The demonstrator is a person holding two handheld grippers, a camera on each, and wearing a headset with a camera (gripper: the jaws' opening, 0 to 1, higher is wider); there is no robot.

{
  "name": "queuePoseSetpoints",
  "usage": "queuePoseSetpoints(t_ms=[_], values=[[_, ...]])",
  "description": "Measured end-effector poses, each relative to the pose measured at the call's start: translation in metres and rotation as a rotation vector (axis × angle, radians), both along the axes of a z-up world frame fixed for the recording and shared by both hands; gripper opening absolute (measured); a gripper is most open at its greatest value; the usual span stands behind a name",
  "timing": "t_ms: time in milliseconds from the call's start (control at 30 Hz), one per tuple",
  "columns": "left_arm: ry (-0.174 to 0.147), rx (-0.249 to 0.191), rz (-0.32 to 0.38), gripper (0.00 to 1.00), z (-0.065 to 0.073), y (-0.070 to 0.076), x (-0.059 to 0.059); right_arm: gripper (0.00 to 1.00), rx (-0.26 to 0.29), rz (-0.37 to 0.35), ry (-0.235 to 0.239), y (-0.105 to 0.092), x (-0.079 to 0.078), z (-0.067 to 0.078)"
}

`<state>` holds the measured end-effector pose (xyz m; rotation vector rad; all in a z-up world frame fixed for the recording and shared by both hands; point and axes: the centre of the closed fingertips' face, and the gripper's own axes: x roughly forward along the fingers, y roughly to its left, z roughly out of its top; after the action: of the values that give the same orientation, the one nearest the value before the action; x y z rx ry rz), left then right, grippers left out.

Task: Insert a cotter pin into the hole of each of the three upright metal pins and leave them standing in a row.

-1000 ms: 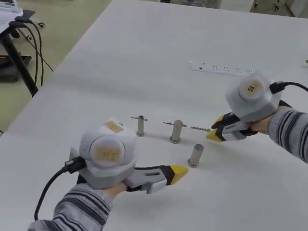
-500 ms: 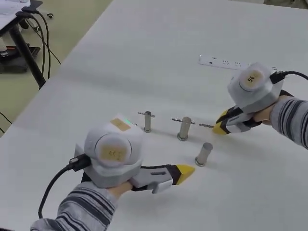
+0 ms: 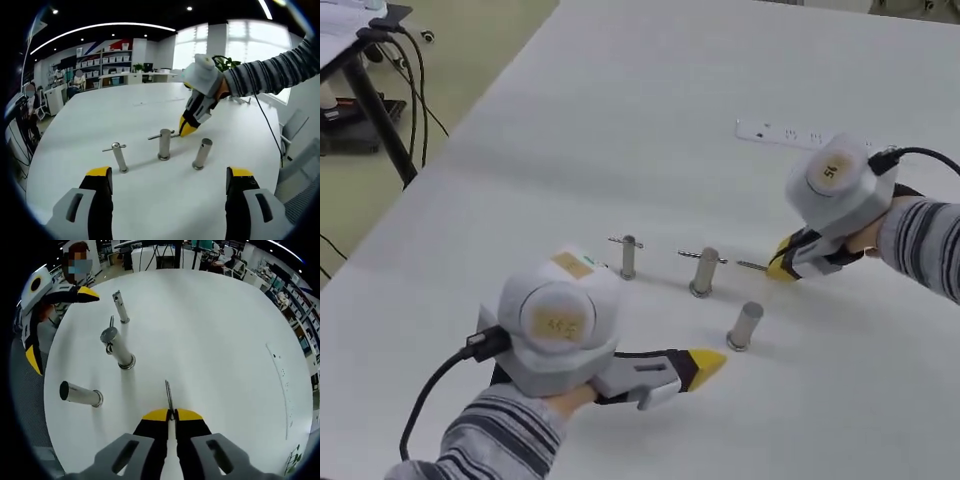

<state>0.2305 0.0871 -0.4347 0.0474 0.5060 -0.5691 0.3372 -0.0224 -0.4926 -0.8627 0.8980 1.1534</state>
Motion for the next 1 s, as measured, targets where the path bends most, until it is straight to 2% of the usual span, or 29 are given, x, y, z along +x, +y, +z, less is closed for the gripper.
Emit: queuePoseSetpoints(t_ms=[200, 333, 467, 500, 567, 700, 833, 1000], values=[[-0.003, -0.003, -0.001, 0.93, 0.001, -0.001, 0.0, 0.0, 0.018, 0.001, -0.027, 0.001, 0.0, 0.001], [0.009, -0.004, -0.003, 0.93, -0.002, -0.002, -0.001, 0.0, 0.033, -0.007, -0.045, -0.001, -0.001, 0.001], [0.003, 0.001, -0.008, 0.91, -0.002, -0.003, -0.002, 0.0, 0.063, -0.024, -0.071, -0.002, -0.001, 0.007], [0.005, -0.005, -0.007, 0.9, -0.002, -0.004, -0.002, 0.0, 0.09, -0.034, -0.076, -0.001, -0.003, 0.012], [-0.002, -0.018, -0.013, 0.88, 0.001, -0.007, -0.003, 0.0, 0.097, -0.039, -0.08, -0.003, -0.006, 0.016], [0.005, -0.024, -0.03, 0.85, 0.002, -0.012, -0.005, 0.0, 0.113, -0.032, -0.101, -0.006, -0.01, 0.024], [-0.015, -0.04, -0.052, 0.81, 0.009, -0.019, -0.005, 0.0, 0.136, -0.022, -0.116, -0.007, -0.018, 0.034], [-0.016, -0.047, -0.081, 0.74, 0.013, -0.026, -0.006, 0.0, 0.149, -0.001, -0.147, -0.011, -0.023, 0.04]])
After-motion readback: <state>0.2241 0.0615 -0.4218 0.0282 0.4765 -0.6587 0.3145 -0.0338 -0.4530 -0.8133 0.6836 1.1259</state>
